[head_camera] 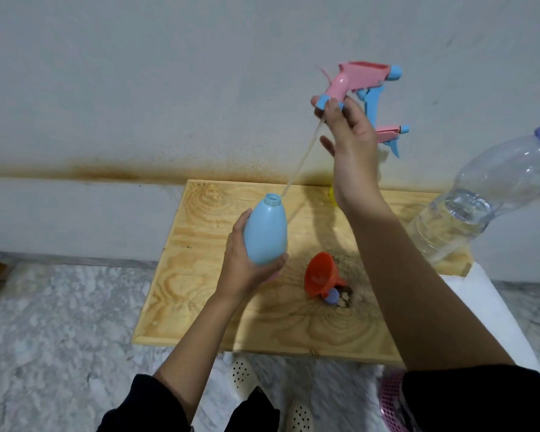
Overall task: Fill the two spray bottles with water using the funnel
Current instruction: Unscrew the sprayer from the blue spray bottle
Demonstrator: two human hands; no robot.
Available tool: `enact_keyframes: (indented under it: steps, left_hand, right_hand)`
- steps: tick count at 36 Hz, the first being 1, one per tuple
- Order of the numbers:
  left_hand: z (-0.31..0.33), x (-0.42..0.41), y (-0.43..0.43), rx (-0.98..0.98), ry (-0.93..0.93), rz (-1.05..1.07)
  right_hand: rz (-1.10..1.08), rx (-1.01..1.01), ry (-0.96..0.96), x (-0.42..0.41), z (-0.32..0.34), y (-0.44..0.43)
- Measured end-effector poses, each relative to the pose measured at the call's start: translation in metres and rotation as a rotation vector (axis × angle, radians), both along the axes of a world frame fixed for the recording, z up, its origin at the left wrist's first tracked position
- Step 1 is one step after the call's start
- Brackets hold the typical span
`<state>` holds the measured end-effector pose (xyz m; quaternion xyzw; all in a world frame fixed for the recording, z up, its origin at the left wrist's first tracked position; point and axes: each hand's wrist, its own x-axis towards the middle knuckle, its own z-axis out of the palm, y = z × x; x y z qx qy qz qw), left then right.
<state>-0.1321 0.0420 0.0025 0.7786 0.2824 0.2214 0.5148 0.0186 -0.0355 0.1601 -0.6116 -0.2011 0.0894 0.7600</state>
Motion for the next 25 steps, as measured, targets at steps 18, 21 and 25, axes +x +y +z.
enact_keyframes:
  steps: [18, 21, 25]
  left_hand:
    - [-0.042, 0.004, 0.012, -0.008, 0.032, -0.006]
    - [-0.048, 0.004, 0.01, -0.022, 0.033, -0.026]
    - [-0.053, 0.007, 0.007, -0.048, 0.017, -0.034]
  right_hand:
    - [0.001, -0.678, 0.077, 0.037, -0.15, -0.06]
    - [0.042, -0.802, 0.087, 0.042, -0.169, -0.066]
    - [0.066, -0.873, 0.106, 0.045, -0.184, -0.07]
